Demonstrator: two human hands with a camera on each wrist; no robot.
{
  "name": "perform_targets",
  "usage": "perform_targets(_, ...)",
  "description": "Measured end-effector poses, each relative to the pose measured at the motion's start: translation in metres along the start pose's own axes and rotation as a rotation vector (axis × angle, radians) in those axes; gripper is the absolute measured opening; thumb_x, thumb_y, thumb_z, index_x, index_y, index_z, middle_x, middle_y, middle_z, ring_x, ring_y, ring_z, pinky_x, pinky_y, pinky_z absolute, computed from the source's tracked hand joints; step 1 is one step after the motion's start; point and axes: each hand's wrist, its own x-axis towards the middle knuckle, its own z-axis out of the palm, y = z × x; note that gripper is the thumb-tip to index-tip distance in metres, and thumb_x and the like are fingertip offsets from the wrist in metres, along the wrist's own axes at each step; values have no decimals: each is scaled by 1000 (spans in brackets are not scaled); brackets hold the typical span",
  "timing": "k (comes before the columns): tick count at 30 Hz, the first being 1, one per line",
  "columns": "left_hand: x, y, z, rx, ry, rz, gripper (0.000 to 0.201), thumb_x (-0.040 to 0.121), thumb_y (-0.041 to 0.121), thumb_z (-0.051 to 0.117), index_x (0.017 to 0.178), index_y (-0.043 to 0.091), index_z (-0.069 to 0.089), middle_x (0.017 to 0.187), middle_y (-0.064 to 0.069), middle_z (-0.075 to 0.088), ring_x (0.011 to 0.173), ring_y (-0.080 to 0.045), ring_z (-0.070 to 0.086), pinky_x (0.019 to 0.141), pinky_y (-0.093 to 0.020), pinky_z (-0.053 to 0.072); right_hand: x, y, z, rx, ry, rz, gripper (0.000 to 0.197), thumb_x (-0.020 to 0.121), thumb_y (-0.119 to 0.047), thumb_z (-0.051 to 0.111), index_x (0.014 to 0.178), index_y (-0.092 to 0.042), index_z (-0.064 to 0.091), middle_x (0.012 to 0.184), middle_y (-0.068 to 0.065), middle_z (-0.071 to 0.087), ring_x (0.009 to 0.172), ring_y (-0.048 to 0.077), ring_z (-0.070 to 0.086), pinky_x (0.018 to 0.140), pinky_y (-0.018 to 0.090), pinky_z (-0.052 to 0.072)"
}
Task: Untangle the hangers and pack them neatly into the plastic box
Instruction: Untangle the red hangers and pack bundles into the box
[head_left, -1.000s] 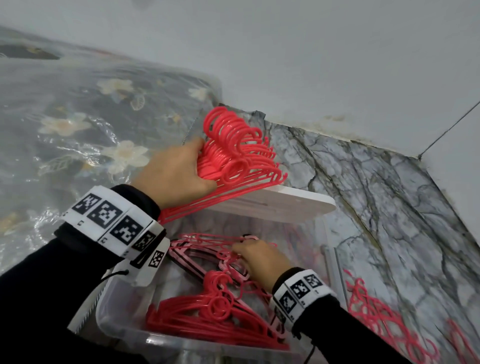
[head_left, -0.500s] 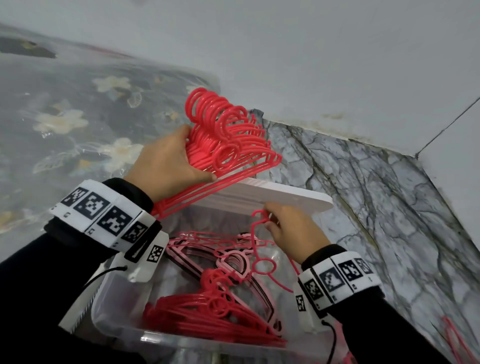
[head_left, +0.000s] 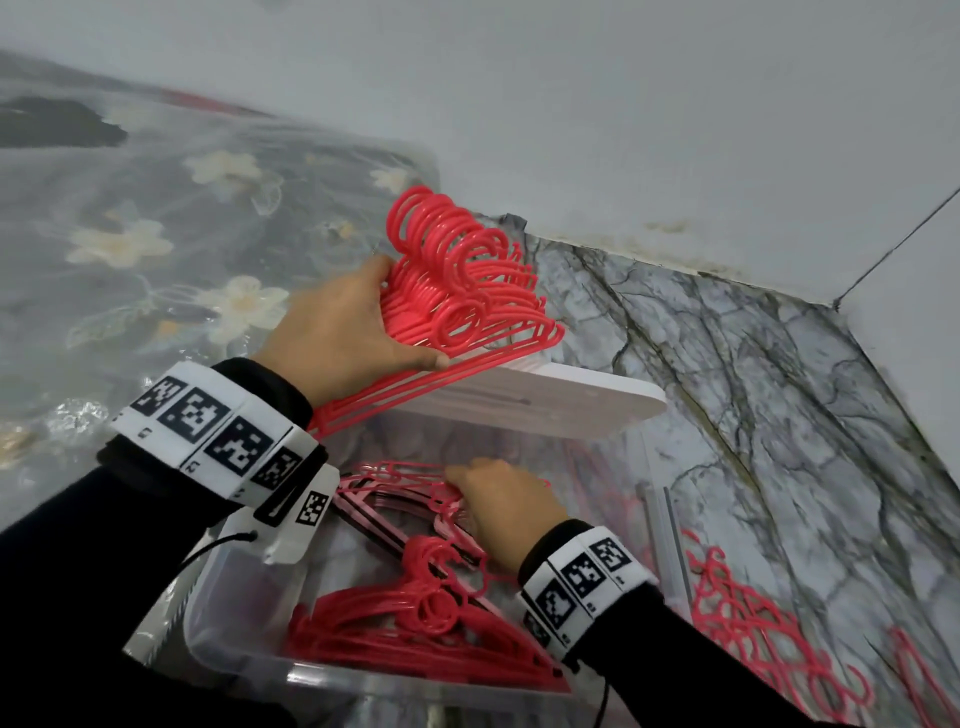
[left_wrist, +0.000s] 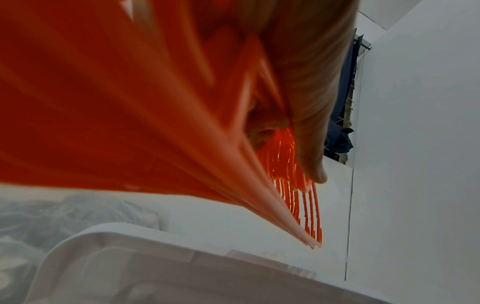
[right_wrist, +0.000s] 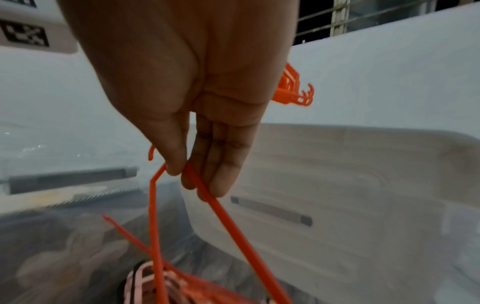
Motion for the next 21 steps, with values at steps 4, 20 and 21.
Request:
perform_targets(4,-1,0,-1,-1,37,12,81,54,65,76,118,23,49,99,6,62,97,-24,62,69,-24,30,-4,1,-15,-19,78,27,22,85,-5,50,105,-14,53,103,11,61,97,34,60,67,36,40)
perform_targets(20,-2,3,5,64,-13,62,80,57,67,72,117,19,50,108,-4,66,99,-29,62,70,-27,31,14,-22,35,-128,-161,-66,32,90,0,47,118,-5,60,116,17,59,108,37,59,83,45,48)
perform_targets(21,-1,3,5,66,-15,63,80,57,67,72,117,19,50,108,-4,66,99,-29,62,70,-27,32,16,-20,35,-121,-145,-48,31,89,-1,47,117,-6,61,117,17,60,108,36,59,84,44,48)
